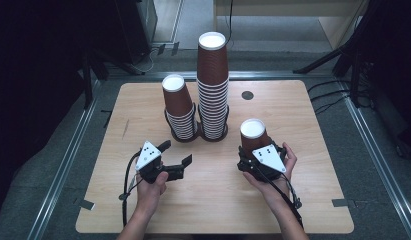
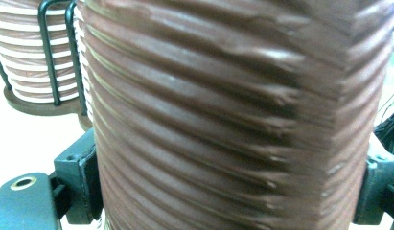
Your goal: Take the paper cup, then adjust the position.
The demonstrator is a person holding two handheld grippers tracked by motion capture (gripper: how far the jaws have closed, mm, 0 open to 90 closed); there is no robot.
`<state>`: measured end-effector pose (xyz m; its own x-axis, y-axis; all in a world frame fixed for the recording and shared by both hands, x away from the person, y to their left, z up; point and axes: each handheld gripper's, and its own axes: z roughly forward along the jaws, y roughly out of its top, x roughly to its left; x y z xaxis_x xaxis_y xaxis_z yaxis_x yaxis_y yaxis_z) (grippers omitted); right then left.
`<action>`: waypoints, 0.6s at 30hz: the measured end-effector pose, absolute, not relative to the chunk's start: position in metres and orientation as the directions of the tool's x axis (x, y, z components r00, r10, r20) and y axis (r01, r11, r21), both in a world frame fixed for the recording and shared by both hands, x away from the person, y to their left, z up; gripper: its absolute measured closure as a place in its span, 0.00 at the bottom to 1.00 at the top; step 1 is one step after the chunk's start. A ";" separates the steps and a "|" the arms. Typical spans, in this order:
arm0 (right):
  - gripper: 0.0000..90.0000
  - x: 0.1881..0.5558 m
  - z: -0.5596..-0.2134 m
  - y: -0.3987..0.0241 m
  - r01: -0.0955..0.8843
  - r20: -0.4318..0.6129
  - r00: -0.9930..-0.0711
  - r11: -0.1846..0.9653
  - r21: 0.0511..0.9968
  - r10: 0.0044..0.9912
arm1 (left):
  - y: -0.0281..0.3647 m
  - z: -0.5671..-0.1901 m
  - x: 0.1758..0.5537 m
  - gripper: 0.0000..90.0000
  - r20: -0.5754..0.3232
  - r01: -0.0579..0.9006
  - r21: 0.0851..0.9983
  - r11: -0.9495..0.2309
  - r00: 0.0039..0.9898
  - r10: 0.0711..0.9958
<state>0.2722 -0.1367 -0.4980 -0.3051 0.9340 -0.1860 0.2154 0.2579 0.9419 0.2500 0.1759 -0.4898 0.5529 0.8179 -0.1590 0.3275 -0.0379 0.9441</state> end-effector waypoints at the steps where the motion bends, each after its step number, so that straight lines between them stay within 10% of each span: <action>1: 0.13 0.272 -0.498 -0.137 0.215 -0.186 -0.305 0.258 0.942 0.934 | 0.176 -0.490 0.250 0.08 -0.159 0.328 0.944 -0.038 0.553 0.818; 18: 0.12 0.268 -0.509 -0.114 0.130 -0.394 -0.362 0.464 0.876 0.845 | 0.156 -0.481 0.245 0.08 -0.180 0.325 0.944 -0.054 0.647 0.741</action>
